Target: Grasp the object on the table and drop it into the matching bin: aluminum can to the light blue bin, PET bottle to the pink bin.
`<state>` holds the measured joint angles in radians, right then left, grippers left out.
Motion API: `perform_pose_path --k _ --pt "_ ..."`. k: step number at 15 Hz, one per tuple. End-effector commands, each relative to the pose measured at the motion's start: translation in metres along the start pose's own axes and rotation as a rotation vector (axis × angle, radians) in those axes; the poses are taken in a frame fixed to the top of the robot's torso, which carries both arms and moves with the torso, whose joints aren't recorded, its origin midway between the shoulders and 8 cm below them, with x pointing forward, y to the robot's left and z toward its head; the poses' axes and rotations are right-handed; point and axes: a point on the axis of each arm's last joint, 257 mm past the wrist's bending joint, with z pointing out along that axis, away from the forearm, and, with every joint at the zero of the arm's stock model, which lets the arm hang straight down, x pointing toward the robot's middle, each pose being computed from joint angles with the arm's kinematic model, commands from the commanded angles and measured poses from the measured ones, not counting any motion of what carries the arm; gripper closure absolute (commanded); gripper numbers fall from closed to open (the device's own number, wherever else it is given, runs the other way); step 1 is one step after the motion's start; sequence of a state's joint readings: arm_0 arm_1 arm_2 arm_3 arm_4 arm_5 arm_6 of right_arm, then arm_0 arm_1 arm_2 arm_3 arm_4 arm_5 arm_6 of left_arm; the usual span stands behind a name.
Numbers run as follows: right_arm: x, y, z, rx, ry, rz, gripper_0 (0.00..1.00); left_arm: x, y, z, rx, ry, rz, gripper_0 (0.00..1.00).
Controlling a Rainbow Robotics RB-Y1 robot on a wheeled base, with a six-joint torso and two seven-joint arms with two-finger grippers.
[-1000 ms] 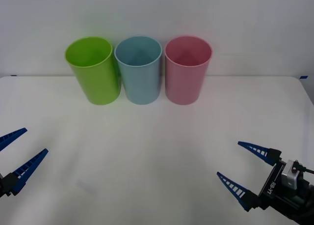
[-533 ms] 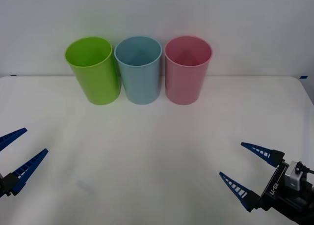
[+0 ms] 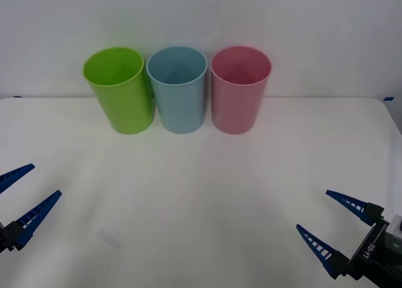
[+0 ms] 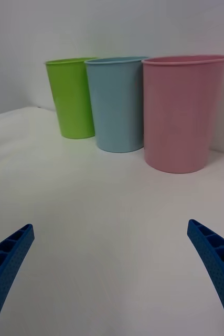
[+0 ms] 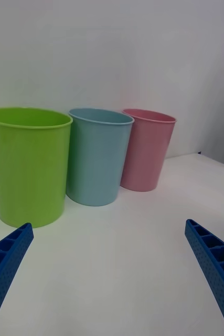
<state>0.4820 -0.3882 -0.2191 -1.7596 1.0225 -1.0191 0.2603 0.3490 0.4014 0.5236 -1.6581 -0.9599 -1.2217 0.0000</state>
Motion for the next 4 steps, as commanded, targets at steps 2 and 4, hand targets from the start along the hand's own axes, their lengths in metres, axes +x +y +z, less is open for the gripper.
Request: perform_pose_path --k 2,4 --pt "0.0041 -0.0021 -0.0019 0.014 0.01 0.011 0.0 0.0 0.0 0.0 0.0 0.0 0.0 0.0" --pt "0.0041 -0.0021 -0.0019 0.014 0.01 0.011 0.0 0.0 0.0 0.0 0.0 0.0 0.0 0.0"
